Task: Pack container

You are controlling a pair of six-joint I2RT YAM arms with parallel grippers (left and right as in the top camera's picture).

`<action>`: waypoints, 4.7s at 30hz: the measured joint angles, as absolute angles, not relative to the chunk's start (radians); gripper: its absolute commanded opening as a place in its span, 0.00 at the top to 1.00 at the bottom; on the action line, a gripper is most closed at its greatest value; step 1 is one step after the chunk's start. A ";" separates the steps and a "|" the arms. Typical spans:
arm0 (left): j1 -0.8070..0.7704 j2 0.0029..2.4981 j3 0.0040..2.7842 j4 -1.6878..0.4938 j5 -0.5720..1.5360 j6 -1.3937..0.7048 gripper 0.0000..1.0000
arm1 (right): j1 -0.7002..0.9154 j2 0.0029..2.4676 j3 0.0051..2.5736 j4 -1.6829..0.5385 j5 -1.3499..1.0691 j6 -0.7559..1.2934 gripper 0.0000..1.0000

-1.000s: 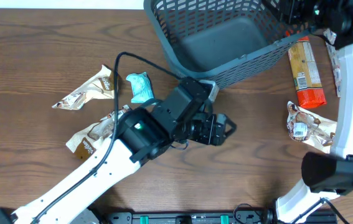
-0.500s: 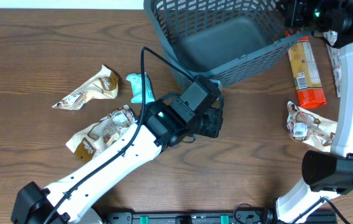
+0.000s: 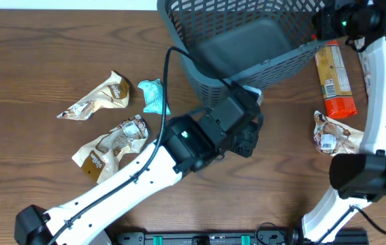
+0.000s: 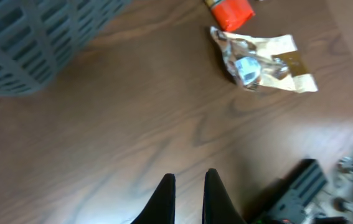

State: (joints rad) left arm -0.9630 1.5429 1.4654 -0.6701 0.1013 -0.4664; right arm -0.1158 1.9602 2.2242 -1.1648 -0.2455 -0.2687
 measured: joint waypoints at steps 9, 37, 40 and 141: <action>-0.969 1.543 1.465 -0.691 -0.093 -0.435 0.94 | -0.115 2.021 2.223 -1.191 -0.238 -0.329 0.99; -0.894 1.610 1.466 -0.571 -0.202 -0.361 0.94 | -0.115 2.021 2.223 -1.253 -0.254 -0.341 0.99; -0.871 1.612 1.466 -0.570 -0.203 -0.361 0.94 | -0.115 2.021 2.223 -1.262 -0.258 -0.342 0.99; -0.652 1.117 1.470 -1.040 -0.604 -0.264 0.01 | -0.768 1.877 1.975 -1.420 -0.449 -0.630 0.01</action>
